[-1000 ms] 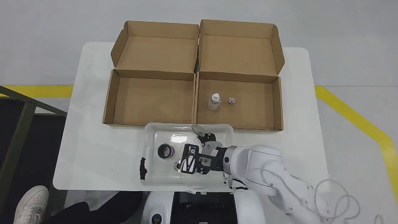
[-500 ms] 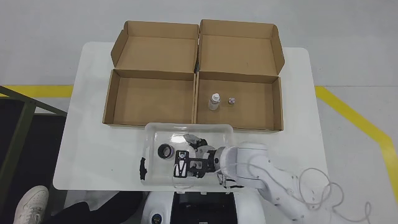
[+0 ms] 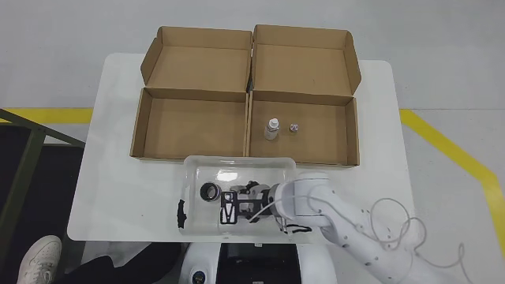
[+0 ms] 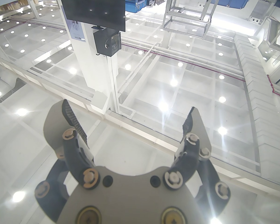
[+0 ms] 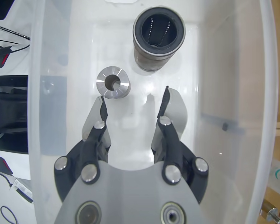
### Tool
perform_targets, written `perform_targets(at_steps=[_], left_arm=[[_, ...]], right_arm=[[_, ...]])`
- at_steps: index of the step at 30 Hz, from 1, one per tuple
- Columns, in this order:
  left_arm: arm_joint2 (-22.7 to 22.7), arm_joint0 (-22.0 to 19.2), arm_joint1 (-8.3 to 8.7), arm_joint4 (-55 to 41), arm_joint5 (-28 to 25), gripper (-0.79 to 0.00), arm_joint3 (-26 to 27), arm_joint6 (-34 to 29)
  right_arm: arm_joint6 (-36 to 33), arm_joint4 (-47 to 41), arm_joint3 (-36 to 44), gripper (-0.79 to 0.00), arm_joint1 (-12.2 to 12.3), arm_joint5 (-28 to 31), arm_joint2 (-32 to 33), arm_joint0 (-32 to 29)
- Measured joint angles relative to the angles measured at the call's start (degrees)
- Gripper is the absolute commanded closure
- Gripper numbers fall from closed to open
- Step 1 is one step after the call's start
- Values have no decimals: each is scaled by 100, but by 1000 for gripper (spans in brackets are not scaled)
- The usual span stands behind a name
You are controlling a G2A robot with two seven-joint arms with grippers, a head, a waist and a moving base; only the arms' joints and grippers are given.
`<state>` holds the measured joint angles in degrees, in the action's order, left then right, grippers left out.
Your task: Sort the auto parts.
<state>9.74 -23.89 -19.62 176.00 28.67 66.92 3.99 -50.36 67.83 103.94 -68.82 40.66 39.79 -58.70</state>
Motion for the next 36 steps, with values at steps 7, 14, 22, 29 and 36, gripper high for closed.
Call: perform_targets(at_steps=[7, 14, 22, 29, 36], left_arm=[[0, 0, 0, 0, 0, -785, 0, 0], [0, 0, 0, 0, 0, -785, 0, 0], [0, 0, 0, 0, 0, -785, 0, 0], [0, 0, 0, 0, 0, -785, 0, 0], [0, 0, 0, 0, 0, -785, 0, 0]], right_arm=[[-37, -111, -177, -372, -58, 32, -190, 129], [-32, -172, -297, -372, -110, 25, -345, 221], [74, -207, -441, -376, -200, -4, -570, 351], [125, -230, -610, -289, -280, -28, -723, 487], [67, -191, -603, -3, -303, -58, -764, 522]])
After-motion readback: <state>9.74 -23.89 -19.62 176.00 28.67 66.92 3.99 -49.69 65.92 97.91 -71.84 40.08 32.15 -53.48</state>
